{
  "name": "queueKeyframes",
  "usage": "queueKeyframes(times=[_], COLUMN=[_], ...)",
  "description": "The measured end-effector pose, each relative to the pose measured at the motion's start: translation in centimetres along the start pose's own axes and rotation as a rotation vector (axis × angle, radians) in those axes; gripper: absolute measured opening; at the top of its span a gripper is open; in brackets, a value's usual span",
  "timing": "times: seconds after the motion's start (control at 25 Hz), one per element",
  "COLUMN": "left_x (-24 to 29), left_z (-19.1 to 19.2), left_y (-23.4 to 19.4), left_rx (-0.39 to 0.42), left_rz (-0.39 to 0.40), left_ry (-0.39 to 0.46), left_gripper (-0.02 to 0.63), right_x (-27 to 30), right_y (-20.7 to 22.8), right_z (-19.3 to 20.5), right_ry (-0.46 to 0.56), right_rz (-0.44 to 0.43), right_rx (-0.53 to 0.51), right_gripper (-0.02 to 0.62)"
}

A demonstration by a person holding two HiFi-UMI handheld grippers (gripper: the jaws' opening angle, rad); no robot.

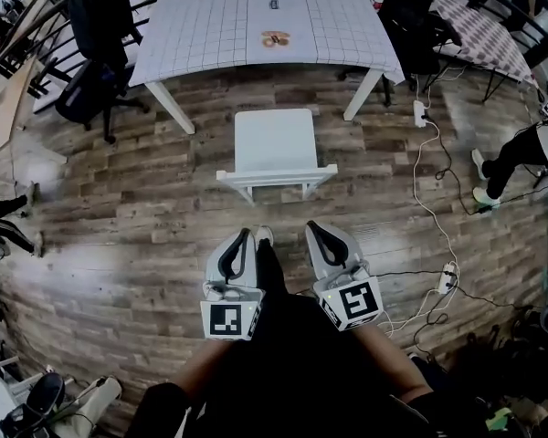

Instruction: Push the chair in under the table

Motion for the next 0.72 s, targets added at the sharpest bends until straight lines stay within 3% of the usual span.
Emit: queueKeyframes(times=[0.12,0.24,0.44,0.72], left_x=[4.6,7.2,8.6,12.0], left_z=[-0.7,0.1,1.4,1.5], left_y=[-2.4,-3.8,-6.2,-9.6], left_rx=[-0.007,-0.029,-0.041,-0.076], left_rz=[0.023,0.034,0.065,0.075], left_ry=[-0.038,-0.034,-0.02,0.01], left_gripper=[0.009,0.009,0.009,0.009], right_x=[5.2,8.2,10.5,15.7], right_y=[2.0,3.2,3.3,3.4], right_z=[-2.3,-1.8,-0.3,-0.8], right_ry=[-0.012,-0.017,-0.027,-0.044], right_rz=[0.028,0.055,0.108,0.103], right_rx=[0.018,-0.008,-0.012,-0.023], right_gripper=[-0.002,-0.002,-0.002,-0.002])
Point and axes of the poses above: the fingertips, and each gripper's own axes: x forward along the fingers, y to its right, z out of its underside, the point moved 2 cm from there along -x, backward along the fingers, and after that the axes turned 8 degrees about y, right-handed, at the moved point
